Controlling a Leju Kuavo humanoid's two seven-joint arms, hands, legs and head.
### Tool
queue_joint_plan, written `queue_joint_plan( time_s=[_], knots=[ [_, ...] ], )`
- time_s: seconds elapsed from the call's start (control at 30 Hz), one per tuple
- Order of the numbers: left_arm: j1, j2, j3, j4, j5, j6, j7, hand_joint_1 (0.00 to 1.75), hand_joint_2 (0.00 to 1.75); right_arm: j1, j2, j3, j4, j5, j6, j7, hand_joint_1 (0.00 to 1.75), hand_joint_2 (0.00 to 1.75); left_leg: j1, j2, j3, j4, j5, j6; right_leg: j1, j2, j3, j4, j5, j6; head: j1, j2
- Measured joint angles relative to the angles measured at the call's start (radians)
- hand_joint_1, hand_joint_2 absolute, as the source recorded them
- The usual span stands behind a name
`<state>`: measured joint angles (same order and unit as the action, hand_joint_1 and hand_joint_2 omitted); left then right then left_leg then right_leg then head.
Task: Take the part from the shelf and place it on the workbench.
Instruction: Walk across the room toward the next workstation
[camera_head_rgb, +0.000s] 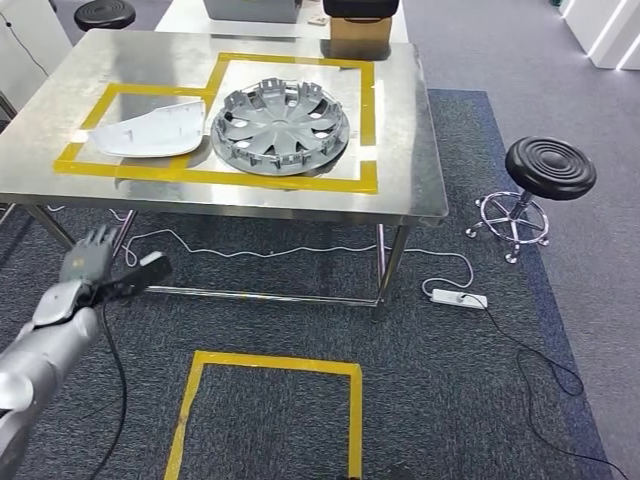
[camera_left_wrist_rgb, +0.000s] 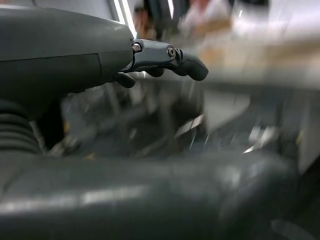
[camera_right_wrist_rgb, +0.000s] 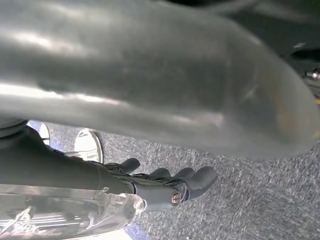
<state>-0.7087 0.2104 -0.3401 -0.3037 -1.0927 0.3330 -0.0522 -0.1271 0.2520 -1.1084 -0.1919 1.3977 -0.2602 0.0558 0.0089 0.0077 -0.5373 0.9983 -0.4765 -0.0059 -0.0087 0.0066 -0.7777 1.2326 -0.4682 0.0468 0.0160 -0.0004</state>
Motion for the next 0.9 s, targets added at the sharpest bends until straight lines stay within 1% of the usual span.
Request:
queue_joint_plan(
  time_s=[0.03,0.07,0.1,0.13,0.17,0.2,0.23,0.27,0.33,0.37,0.47,0.6,0.7,0.73,0.77,0.83,0.87,0.9],
  knots=[
    [0.05,-0.004,0.016,0.008,0.018,-0.013,0.014,0.0,1.75,0.001,0.0,0.001,0.0,0.003,0.0,0.001,0.0,0.0,-0.002,0.002,-0.002,0.0,0.001,0.002,0.0,0.0,-0.015,0.052,-0.022,0.0,0.0,0.0],
    [0.102,-0.008,0.034,0.015,0.037,-0.022,0.025,0.0,1.75,0.003,0.0,0.002,0.0,0.005,0.0,0.002,0.0,0.0,-0.003,0.003,-0.004,0.0,0.002,0.003,0.001,0.0,-0.014,0.071,-0.027,-0.001,0.0,0.0],
    [0.152,-0.014,0.054,0.019,0.053,-0.027,0.032,0.0,1.75,0.005,-0.001,0.003,0.0,0.007,0.0,0.002,0.0,0.0,-0.004,0.003,-0.004,0.0,0.002,0.003,0.003,0.0,0.007,0.051,-0.014,-0.005,0.0,0.0],
    [0.199,-0.02,0.074,0.023,0.065,-0.028,0.036,0.0,1.75,0.006,-0.001,0.005,0.0,0.009,0.0,0.002,0.0,0.0,-0.004,0.003,-0.004,0.0,0.002,0.003,0.006,0.001,0.044,-0.003,0.01,-0.01,0.0,0.0],
    [0.239,-0.026,0.093,0.026,0.075,-0.027,0.037,0.0,1.75,0.005,-0.001,0.006,0.0,0.01,0.0,0.002,0.0,0.0,-0.004,0.002,-0.004,0.0,0.002,0.002,0.009,0.001,0.086,-0.068,0.03,-0.018,0.0,0.0],
    [0.269,-0.033,0.109,0.03,0.082,-0.025,0.038,0.0,1.75,0.004,-0.001,0.007,0.0,0.011,0.0,0.001,0.0,0.0,-0.004,0.0,-0.006,0.001,0.002,0.0,0.013,0.002,0.121,-0.128,0.044,-0.024,-0.001,0.0],
    [0.292,-0.037,0.122,0.035,0.086,-0.025,0.039,0.0,1.75,0.003,-0.001,0.008,0.0,0.011,0.0,0.001,0.0,0.0,-0.004,-0.001,-0.01,0.003,0.002,-0.004,0.016,0.002,0.144,-0.17,0.049,-0.028,-0.001,0.0],
    [0.307,-0.039,0.132,0.039,0.088,-0.026,0.041,0.0,1.75,0.002,-0.001,0.008,0.0,0.011,0.0,0.0,0.0,0.0,-0.004,-0.002,-0.014,0.005,0.003,-0.006,0.017,0.002,0.153,-0.19,0.046,-0.026,-0.002,0.0],
    [0.324,-0.042,0.148,0.046,0.092,-0.035,0.045,0.0,1.75,0.003,-0.002,0.009,0.0,0.011,0.0,0.0,0.0,0.0,-0.003,-0.003,-0.021,0.006,0.006,-0.008,0.018,0.002,0.155,-0.2,0.047,-0.018,-0.001,0.0],
    [0.329,-0.043,0.156,0.049,0.099,-0.047,0.048,0.0,1.31,0.003,-0.002,0.009,0.0,0.011,0.0,-0.001,0.0,0.0,-0.002,-0.004,-0.021,0.005,0.008,-0.009,0.018,0.003,0.153,-0.201,0.049,-0.015,-0.002,0.0],
    [0.358,-0.049,0.191,0.057,0.136,-0.083,0.065,0.0,0.0,0.002,-0.003,0.01,0.0,0.009,0.0,-0.003,0.0,0.0,-0.001,-0.003,-0.019,-0.003,0.011,-0.015,0.019,0.004,0.152,-0.201,0.049,-0.02,-0.002,0.0],
    [0.447,-0.078,0.256,0.071,0.213,-0.141,0.095,0.0,0.0,0.003,-0.004,0.015,0.0,0.003,0.003,-0.008,0.0,0.0,-0.002,-0.003,-0.018,-0.008,0.015,-0.021,0.019,0.004,0.153,-0.201,0.05,-0.025,-0.002,0.0],
    [0.532,-0.117,0.323,0.083,0.28,-0.197,0.122,0.0,0.0,0.003,-0.004,0.016,0.0,0.004,0.007,-0.017,0.0,0.0,-0.002,-0.003,-0.017,-0.008,0.016,-0.022,0.018,0.004,0.152,-0.201,0.052,-0.026,-0.002,0.0],
    [0.558,-0.132,0.347,0.087,0.298,-0.215,0.129,0.0,0.0,0.003,-0.005,0.017,0.0,0.005,0.008,-0.02,0.0,0.0,-0.004,-0.003,-0.018,-0.006,0.016,-0.02,0.017,0.004,0.153,-0.204,0.054,-0.024,-0.002,0.0],
    [0.579,-0.146,0.369,0.091,0.314,-0.23,0.136,0.0,0.0,0.004,-0.005,0.018,0.0,0.006,0.01,-0.022,0.0,0.0,-0.005,-0.004,-0.019,-0.007,0.017,-0.015,0.015,0.003,0.155,-0.208,0.056,-0.02,-0.002,0.0],
    [0.604,-0.17,0.401,0.095,0.334,-0.252,0.147,0.0,0.0,0.005,-0.006,0.018,0.0,0.006,0.012,-0.026,0.0,0.0,-0.004,-0.007,-0.013,-0.024,0.031,-0.003,0.012,-0.001,0.159,-0.217,0.061,-0.01,-0.002,0.0],
    [0.611,-0.182,0.412,0.096,0.339,-0.258,0.151,0.0,0.0,0.006,-0.006,0.018,0.0,0.005,0.012,-0.028,0.0,0.0,-0.001,-0.01,-0.009,-0.038,0.04,0.001,0.013,-0.003,0.155,-0.209,0.05,-0.006,-0.001,0.0],
    [0.615,-0.193,0.422,0.097,0.342,-0.262,0.154,0.0,0.0,0.007,-0.006,0.018,0.0,0.005,0.013,-0.028,0.0,0.0,0.003,-0.014,-0.005,-0.049,0.049,0.002,0.012,-0.003,0.144,-0.182,0.027,-0.001,0.0,0.0]
  ],
)
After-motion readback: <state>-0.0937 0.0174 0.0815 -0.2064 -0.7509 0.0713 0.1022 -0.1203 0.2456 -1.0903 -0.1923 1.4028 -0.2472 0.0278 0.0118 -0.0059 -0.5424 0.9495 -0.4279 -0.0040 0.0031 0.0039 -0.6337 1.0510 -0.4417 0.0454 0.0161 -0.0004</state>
